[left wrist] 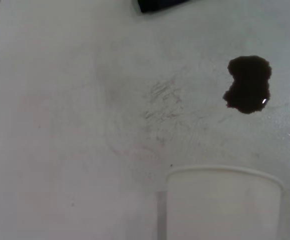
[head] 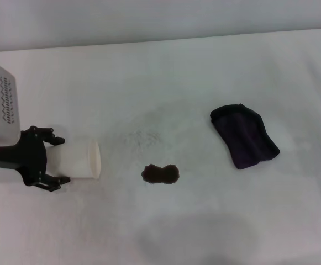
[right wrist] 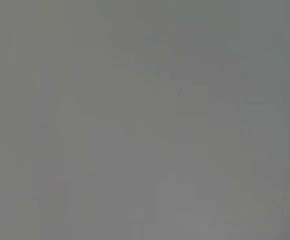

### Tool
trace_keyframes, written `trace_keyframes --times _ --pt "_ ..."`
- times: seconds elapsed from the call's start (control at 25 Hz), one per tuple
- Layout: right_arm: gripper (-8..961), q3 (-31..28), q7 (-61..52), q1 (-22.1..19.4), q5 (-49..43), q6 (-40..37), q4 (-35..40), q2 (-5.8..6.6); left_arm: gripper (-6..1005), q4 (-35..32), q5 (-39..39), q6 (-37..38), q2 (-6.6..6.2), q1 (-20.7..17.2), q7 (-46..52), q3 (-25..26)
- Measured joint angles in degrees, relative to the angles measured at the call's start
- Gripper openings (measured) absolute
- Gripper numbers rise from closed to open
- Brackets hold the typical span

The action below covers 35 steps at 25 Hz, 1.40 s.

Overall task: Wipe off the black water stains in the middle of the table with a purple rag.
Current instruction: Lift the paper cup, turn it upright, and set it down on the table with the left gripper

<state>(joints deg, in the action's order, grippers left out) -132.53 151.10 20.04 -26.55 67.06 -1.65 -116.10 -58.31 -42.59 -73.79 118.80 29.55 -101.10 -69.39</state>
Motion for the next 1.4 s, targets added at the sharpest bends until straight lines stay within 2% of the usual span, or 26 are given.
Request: trace_keyframes --times 0.4,0.8,0.96,1.0,1.04,1.12,1.4 --pt "869 0.0 0.6 0.6 -0.1 -0.8 0.3 -0.09 772 2.8 -3.7 1.8 0.03 1.8 -2.0 0.4" --pt "869 2.5 0.6 1.4 -0.3 -0.8 0.2 -0.09 708 1.5 -17.9 0.3 0.11 0.2 -2.8 8.4" --pt "868 5.9 0.7 1.9 -0.3 -0.7 0.0 -0.09 678 4.8 -28.2 0.3 0.14 -1.1 -2.8 8.9" --pt "868 6.4 0.8 2.1 -0.3 -0.7 0.0 -0.09 670 4.8 -28.2 0.3 0.14 -1.1 -2.8 8.9" --pt "868 6.8 1.0 2.3 -0.3 -0.7 0.0 -0.09 663 9.3 -35.1 0.6 0.19 -1.6 -4.9 8.8" --pt "868 7.2 1.3 2.5 -0.3 -0.7 0.2 -0.09 658 13.3 -39.6 0.5 0.23 -1.7 -7.5 8.7" --pt "868 7.6 1.0 2.6 -0.7 0.6 0.0 -0.09 647 25.0 -47.1 0.5 0.22 -2.1 -13.9 8.9"
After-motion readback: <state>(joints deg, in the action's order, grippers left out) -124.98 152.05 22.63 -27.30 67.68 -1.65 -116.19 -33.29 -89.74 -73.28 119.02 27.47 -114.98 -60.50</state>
